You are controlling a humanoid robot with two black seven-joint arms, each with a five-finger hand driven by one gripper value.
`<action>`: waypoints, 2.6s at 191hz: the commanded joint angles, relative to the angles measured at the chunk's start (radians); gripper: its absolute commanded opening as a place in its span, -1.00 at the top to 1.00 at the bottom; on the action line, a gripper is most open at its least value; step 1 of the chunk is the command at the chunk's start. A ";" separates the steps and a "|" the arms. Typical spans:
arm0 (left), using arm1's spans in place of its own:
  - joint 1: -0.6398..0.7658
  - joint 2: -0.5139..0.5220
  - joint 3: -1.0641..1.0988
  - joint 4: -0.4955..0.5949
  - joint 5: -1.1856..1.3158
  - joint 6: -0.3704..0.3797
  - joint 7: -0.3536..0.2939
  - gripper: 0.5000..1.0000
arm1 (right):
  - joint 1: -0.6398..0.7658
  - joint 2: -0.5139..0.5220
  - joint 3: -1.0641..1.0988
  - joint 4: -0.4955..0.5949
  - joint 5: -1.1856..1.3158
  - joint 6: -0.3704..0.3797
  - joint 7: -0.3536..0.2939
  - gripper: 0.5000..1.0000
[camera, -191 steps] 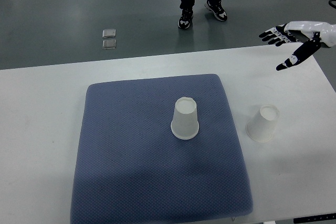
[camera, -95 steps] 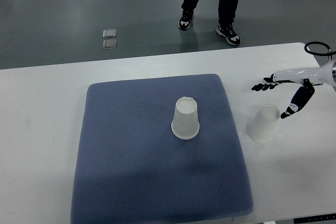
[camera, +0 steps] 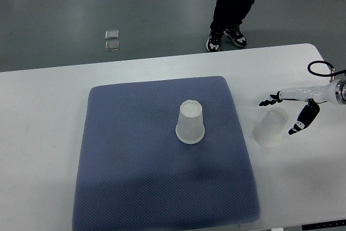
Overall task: Stack paper cups
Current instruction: 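Lower the right hand and close its fingers around the loose white cup, then lift the cup with the right hand and lower it onto the cushion cup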
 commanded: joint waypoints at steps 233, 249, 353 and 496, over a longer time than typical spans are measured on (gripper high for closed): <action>0.000 0.000 0.000 -0.001 0.001 0.002 0.000 -1.00 | -0.030 0.042 -0.016 -0.012 -0.018 -0.053 -0.005 -0.06; 0.000 0.000 0.000 -0.001 -0.001 0.000 0.000 -1.00 | -0.029 0.042 -0.016 -0.010 -0.018 -0.053 -0.005 -0.02; 0.000 0.000 0.000 -0.001 -0.001 0.000 0.000 -1.00 | 0.048 0.033 0.006 -0.009 -0.004 -0.018 0.046 0.44; 0.000 0.000 0.000 -0.001 -0.001 0.000 0.000 -1.00 | 0.284 0.166 0.225 0.093 0.145 0.237 0.041 0.43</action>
